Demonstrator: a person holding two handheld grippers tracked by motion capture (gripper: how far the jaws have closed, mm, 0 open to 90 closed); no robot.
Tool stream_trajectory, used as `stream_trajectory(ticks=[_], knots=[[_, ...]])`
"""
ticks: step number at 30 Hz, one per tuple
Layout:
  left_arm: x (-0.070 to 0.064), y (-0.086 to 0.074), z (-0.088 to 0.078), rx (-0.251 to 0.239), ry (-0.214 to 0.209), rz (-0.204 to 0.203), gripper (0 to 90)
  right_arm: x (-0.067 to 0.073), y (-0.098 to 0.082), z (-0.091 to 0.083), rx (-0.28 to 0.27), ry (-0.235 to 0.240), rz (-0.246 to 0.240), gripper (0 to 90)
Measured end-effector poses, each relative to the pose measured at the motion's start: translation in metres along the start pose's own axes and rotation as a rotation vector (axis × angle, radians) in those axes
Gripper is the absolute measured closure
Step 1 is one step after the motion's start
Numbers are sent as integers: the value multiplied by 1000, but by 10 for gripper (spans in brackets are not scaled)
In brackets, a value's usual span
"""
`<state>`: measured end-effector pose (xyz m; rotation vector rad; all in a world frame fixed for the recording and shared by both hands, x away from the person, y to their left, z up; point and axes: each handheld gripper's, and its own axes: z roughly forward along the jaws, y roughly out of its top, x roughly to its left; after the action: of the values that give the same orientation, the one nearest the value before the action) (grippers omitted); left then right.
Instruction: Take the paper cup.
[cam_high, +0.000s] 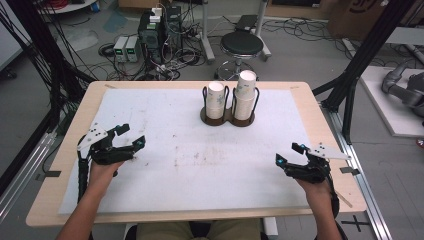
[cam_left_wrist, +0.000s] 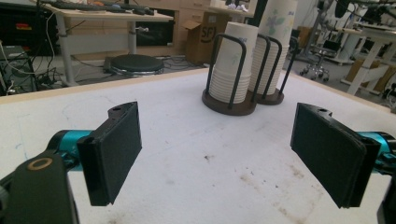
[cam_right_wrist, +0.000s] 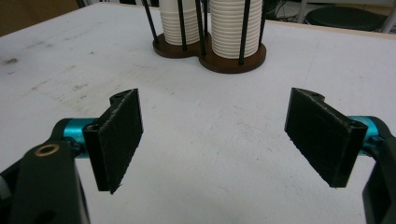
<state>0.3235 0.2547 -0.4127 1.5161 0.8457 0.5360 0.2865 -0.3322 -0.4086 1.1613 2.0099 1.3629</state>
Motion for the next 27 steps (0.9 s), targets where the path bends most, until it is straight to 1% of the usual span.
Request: stream_trajectory(ticks=[2,4,8,11,13,14,15,16,17,18,19,20,23,25,26,27], knots=[[0,0,2,3,6,5,163,0,-1,-2,-3,0,1,199],[0,0,3,7,6,1,163,-1,-2,-4,-7,0,10,199],[-2,0,1,18,5,16,163,-2,-1,-3,-13,3,12,198],[-2,0,1,19,2,23,163,1,1,-2,-9,9,8,198],[-3,0,1,32,1,31,163,3,3,-1,-10,16,5,198],[-3,-1,0,35,1,38,163,6,6,2,-13,28,8,198],[-4,-1,0,36,0,35,163,6,6,2,-13,28,8,198],[-5,-1,-1,34,-1,36,164,10,9,5,-12,47,12,198],[-5,-1,-1,36,-3,37,164,10,9,5,-12,47,12,198],[-6,-1,-1,37,-4,36,164,14,13,9,-8,62,5,198],[-6,-1,-1,40,-5,40,164,14,13,9,-8,62,5,198],[-6,-2,-1,41,-5,38,164,16,18,14,-12,75,-9,198],[-8,-3,-1,51,-10,42,164,17,23,19,-11,82,-11,198],[-7,-4,-1,53,-12,36,164,17,30,25,-16,91,-13,198],[-7,-4,-2,53,-10,34,164,18,37,29,-25,104,-24,198],[-6,-4,-2,50,-12,28,164,18,37,29,-25,104,-24,198]])
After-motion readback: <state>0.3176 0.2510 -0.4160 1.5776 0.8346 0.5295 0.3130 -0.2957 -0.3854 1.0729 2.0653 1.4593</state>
